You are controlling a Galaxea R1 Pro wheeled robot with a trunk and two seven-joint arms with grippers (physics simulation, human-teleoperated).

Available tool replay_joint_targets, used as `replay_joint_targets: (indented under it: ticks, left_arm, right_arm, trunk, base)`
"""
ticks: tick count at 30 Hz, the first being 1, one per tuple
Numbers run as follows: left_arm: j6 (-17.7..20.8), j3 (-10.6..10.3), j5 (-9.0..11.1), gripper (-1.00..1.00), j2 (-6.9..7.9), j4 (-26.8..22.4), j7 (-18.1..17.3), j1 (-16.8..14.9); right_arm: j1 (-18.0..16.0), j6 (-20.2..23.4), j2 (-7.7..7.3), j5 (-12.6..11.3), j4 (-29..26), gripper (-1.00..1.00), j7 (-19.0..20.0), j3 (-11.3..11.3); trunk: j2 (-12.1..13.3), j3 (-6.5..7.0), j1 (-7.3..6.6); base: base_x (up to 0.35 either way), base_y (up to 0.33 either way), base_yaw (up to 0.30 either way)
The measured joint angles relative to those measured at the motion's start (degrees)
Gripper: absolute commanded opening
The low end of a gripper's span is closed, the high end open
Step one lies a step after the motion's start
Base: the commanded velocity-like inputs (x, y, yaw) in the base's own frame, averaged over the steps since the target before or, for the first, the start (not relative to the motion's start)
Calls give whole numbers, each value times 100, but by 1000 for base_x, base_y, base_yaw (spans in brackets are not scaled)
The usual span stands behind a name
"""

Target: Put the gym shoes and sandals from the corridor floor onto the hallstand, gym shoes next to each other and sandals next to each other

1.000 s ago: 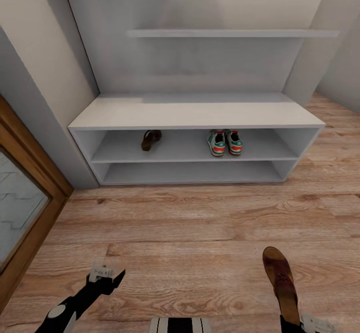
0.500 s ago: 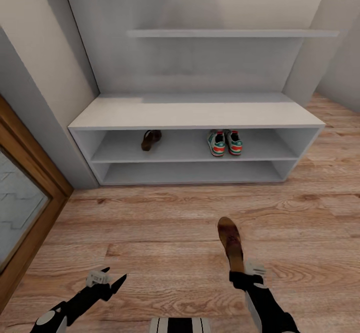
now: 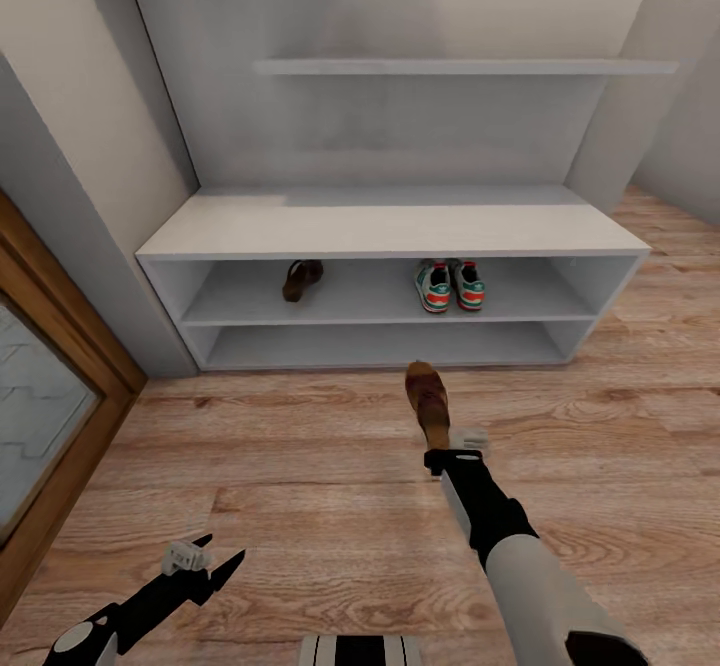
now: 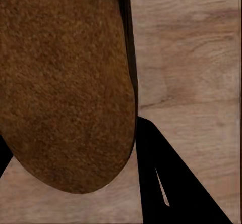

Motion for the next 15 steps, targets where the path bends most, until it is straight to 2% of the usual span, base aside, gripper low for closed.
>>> replay_joint_targets:
  ticks: [5, 15]
  left_arm:
    - [7, -3, -28, 100, -3, 1, -60, 0]
    - [17, -18, -58, 100, -5, 10, -65, 0]
  right_arm:
    - [-310, 178, 0, -27, -30, -100, 1, 12]
    - [-335, 267, 0, -26, -39, -100, 15, 22]
  trunk:
    - [0, 0, 0]
    - [0, -1, 0]
  base:
    - [0, 0, 0]
    - [0, 0, 0]
